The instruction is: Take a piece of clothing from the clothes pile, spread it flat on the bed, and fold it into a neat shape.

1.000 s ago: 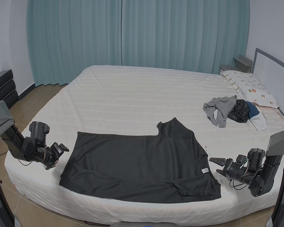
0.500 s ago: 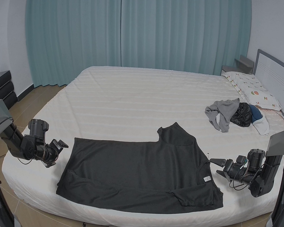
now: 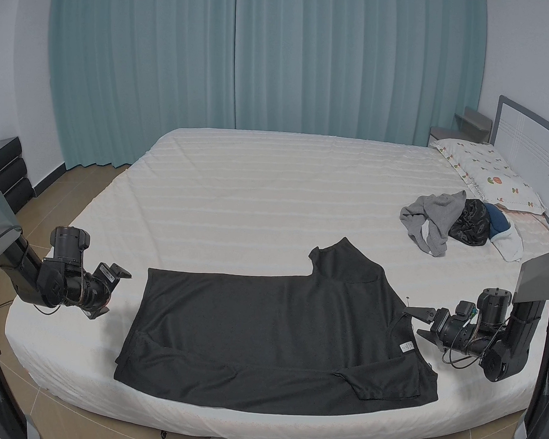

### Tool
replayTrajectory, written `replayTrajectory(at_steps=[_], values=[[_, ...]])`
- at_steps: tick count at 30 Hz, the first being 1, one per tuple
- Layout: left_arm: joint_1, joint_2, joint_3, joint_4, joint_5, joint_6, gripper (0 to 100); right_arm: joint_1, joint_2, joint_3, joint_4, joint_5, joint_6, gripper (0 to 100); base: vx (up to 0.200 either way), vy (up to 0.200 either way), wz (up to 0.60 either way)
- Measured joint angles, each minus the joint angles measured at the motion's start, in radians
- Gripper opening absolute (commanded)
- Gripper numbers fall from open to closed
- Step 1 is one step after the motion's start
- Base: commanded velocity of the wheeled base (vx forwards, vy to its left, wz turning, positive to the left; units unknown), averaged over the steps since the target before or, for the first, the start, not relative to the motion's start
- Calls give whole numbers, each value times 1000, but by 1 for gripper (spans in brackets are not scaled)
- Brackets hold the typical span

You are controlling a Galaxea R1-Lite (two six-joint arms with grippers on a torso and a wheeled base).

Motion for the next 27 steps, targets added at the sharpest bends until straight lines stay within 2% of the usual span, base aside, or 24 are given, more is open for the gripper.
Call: replayTrajectory(at_steps=[9, 16, 21, 27], values=[[-10, 21, -81, -26, -74, -1, 100, 4, 1, -1, 0, 2, 0, 100, 0, 0, 0], [-36, 112, -220, -26, -141, 15, 100, 4, 3, -1, 1, 3, 0, 100, 0, 0, 0], [-50, 202, -339, -25, -169, 99, 100, 5, 8, -1, 1, 2, 0, 100, 0, 0, 0], [-53, 295, -416, -25, -180, 268, 100, 6, 17, -4, 0, 0, 0, 100, 0, 0, 0]])
